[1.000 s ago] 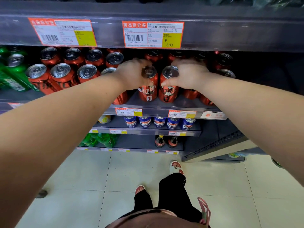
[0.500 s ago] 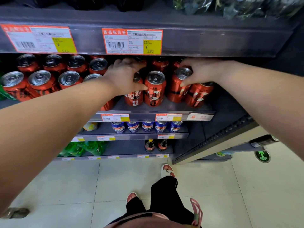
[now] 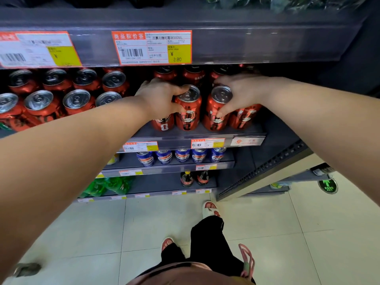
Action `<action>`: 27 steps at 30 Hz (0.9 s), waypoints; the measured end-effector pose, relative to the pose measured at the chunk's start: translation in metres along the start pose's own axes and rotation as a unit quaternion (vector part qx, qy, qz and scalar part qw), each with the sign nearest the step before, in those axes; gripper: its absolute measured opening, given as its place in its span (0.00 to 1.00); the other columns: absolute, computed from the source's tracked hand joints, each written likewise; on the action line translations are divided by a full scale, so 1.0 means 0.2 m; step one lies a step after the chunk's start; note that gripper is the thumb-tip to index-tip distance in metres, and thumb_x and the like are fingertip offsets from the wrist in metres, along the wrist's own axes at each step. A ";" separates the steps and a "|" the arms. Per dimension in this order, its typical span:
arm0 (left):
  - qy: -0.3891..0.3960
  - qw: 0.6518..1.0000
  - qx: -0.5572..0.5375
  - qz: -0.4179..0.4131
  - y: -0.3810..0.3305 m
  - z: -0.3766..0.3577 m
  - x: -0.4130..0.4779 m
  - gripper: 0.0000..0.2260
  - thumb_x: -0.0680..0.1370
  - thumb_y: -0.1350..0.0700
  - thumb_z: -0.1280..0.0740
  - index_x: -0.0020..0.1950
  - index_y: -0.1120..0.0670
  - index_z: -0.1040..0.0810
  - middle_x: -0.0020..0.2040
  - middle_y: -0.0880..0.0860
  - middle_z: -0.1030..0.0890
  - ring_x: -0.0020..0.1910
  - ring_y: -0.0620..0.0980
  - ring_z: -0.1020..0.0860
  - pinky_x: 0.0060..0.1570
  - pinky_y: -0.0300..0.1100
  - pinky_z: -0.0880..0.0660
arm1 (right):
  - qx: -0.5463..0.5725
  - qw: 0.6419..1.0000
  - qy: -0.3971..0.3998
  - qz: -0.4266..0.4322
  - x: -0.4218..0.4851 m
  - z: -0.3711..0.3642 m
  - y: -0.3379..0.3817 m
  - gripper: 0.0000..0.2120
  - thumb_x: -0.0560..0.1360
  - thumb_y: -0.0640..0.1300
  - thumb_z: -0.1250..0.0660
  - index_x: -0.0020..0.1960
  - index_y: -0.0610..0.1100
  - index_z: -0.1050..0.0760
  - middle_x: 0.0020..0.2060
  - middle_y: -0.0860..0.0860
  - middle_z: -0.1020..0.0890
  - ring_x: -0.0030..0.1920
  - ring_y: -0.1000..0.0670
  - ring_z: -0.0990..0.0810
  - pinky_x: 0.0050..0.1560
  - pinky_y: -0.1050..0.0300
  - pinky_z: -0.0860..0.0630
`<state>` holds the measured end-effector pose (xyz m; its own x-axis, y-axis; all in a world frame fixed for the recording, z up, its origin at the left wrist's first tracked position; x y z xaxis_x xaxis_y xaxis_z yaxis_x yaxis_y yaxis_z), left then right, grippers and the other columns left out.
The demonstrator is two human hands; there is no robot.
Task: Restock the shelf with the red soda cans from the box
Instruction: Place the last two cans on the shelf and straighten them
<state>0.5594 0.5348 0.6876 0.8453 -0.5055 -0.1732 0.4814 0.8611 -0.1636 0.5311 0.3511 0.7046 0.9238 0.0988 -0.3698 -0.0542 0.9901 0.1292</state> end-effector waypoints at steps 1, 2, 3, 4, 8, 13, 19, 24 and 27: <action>-0.001 1.000 -0.002 0.001 0.00 0.00 0.00 0.29 0.75 0.42 0.35 0.74 0.40 0.41 0.73 0.52 0.33 0.72 0.58 0.40 0.72 0.55 0.46 | 0.007 1.000 0.008 0.007 0.00 0.00 0.00 0.42 0.65 0.59 0.26 0.74 0.49 0.40 0.72 0.47 0.34 0.69 0.45 0.33 0.59 0.59 0.35; -0.003 1.000 -0.005 0.000 0.00 0.00 0.00 0.29 0.75 0.43 0.35 0.74 0.40 0.41 0.73 0.52 0.33 0.72 0.58 0.40 0.71 0.55 0.45 | 0.015 1.000 0.007 0.010 0.00 0.00 0.00 0.40 0.66 0.57 0.26 0.73 0.49 0.38 0.71 0.47 0.32 0.68 0.45 0.32 0.56 0.59 0.36; -0.007 1.000 -0.007 0.000 0.00 0.00 0.00 0.28 0.75 0.43 0.35 0.74 0.40 0.40 0.73 0.52 0.33 0.72 0.58 0.40 0.71 0.54 0.45 | 0.024 1.000 0.003 0.007 0.00 0.00 0.00 0.39 0.67 0.55 0.26 0.72 0.49 0.38 0.70 0.48 0.32 0.67 0.45 0.32 0.55 0.59 0.36; -0.009 1.000 -0.010 0.000 0.00 0.00 0.00 0.28 0.76 0.44 0.35 0.74 0.40 0.40 0.73 0.52 0.33 0.72 0.58 0.40 0.71 0.54 0.44 | 0.034 0.999 -0.004 0.004 0.01 0.00 0.00 0.38 0.67 0.55 0.26 0.72 0.49 0.37 0.70 0.47 0.32 0.67 0.45 0.32 0.54 0.59 0.36; -0.012 1.000 -0.010 -0.005 0.00 0.00 0.00 0.28 0.76 0.45 0.35 0.74 0.41 0.40 0.73 0.52 0.32 0.72 0.58 0.39 0.71 0.53 0.42 | 0.049 0.999 -0.004 0.004 0.02 -0.01 0.01 0.40 0.67 0.54 0.26 0.73 0.49 0.40 0.71 0.47 0.33 0.68 0.44 0.32 0.58 0.57 0.35; -0.018 1.000 -0.022 -0.006 0.00 0.00 0.00 0.28 0.76 0.45 0.34 0.74 0.41 0.39 0.73 0.52 0.32 0.72 0.57 0.39 0.71 0.52 0.42 | 0.039 0.998 -0.030 -0.044 -0.04 0.05 -0.11 0.40 0.67 0.56 0.27 0.73 0.49 0.41 0.71 0.46 0.33 0.68 0.44 0.32 0.59 0.56 0.33; -0.010 1.000 -0.024 -0.006 0.00 0.00 0.00 0.29 0.75 0.43 0.34 0.74 0.41 0.40 0.71 0.54 0.30 0.71 0.57 0.35 0.69 0.51 0.37 | -0.032 0.997 -0.047 -0.058 -0.14 0.04 -0.21 0.36 0.67 0.56 0.26 0.71 0.48 0.35 0.68 0.46 0.30 0.66 0.44 0.30 0.57 0.56 0.31; 0.004 1.000 -0.027 -0.014 0.01 0.00 0.01 0.30 0.75 0.43 0.34 0.74 0.41 0.42 0.72 0.54 0.31 0.71 0.57 0.35 0.70 0.52 0.37 | -0.024 0.997 -0.056 -0.043 -0.13 0.03 -0.19 0.34 0.67 0.50 0.25 0.70 0.46 0.33 0.67 0.42 0.31 0.66 0.42 0.32 0.61 0.56 0.32; -0.001 0.998 -0.042 -0.043 0.03 -0.01 0.01 0.33 0.74 0.46 0.32 0.76 0.44 0.44 0.74 0.54 0.34 0.73 0.57 0.37 0.71 0.54 0.39 | -0.033 0.998 -0.046 -0.036 -0.14 0.03 -0.19 0.33 0.66 0.46 0.24 0.69 0.46 0.31 0.66 0.41 0.32 0.66 0.42 0.32 0.62 0.56 0.32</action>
<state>0.5633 0.5397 0.6848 0.8019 -0.5774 -0.1537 0.5314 0.8068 -0.2583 0.5090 0.3099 0.7149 0.9567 0.0198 -0.2905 -0.0073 0.9990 0.0440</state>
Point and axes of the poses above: each hand's wrist, its own x-axis towards the middle knuckle, its own z-axis out of the back of the hand, y = z × x, the point moved 5 cm from there along x, towards the middle knuckle
